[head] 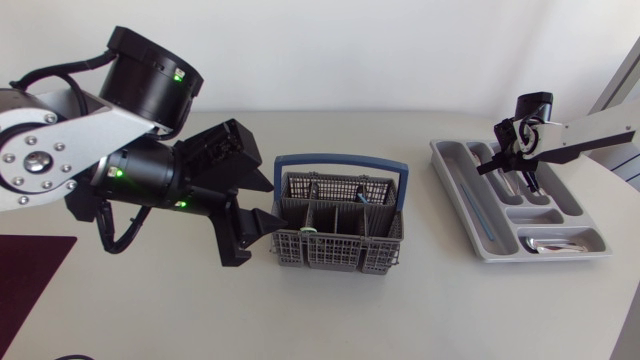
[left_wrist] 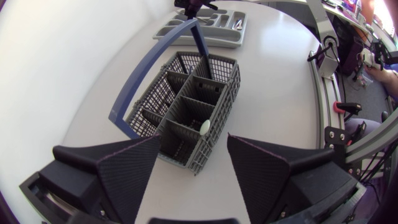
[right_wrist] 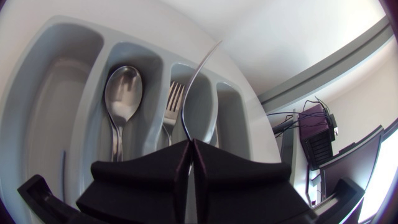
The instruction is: Sort the cutlery from the basket into the organizer compartments.
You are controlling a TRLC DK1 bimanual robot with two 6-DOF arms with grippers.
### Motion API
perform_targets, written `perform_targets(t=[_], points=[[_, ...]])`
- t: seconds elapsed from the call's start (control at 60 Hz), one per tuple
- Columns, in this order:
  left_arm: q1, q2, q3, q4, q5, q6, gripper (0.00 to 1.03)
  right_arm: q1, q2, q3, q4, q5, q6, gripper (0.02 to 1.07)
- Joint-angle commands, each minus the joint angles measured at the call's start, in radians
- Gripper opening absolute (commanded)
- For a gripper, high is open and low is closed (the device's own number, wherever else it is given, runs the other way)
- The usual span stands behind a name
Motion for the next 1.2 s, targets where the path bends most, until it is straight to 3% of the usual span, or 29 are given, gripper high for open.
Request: perform_targets(t=[0.0,0.15,0.383,0.733,1.033,1.183], points=[[-0.015,-0.026,-0.036,0.005,-0.002,0.047,0.74,-0.011,0.045,0.033,-0.012,0.013,-0.012,0.08],[-0.029,-0.035,-0.051,0.005,-0.002,0.059,0.74,-0.012,0.074,0.054,-0.033,0.019,-0.013,0.08],[-0.046,-0.043,-0.06,0.002,-0.01,0.059,0.74,-0.006,0.131,0.083,-0.049,0.024,-0.013,0.23],[-0.07,-0.045,-0.079,0.005,-0.039,0.087,0.74,-0.021,0.075,0.068,-0.064,0.002,0.001,0.66],[-0.115,-0.043,-0.117,0.037,-0.08,0.134,0.74,-0.052,-0.191,-0.084,-0.07,-0.099,0.011,0.72],[-0.162,-0.037,-0.154,0.104,-0.137,0.173,0.74,-0.069,-0.369,-0.221,-0.079,-0.218,0.025,0.72]])
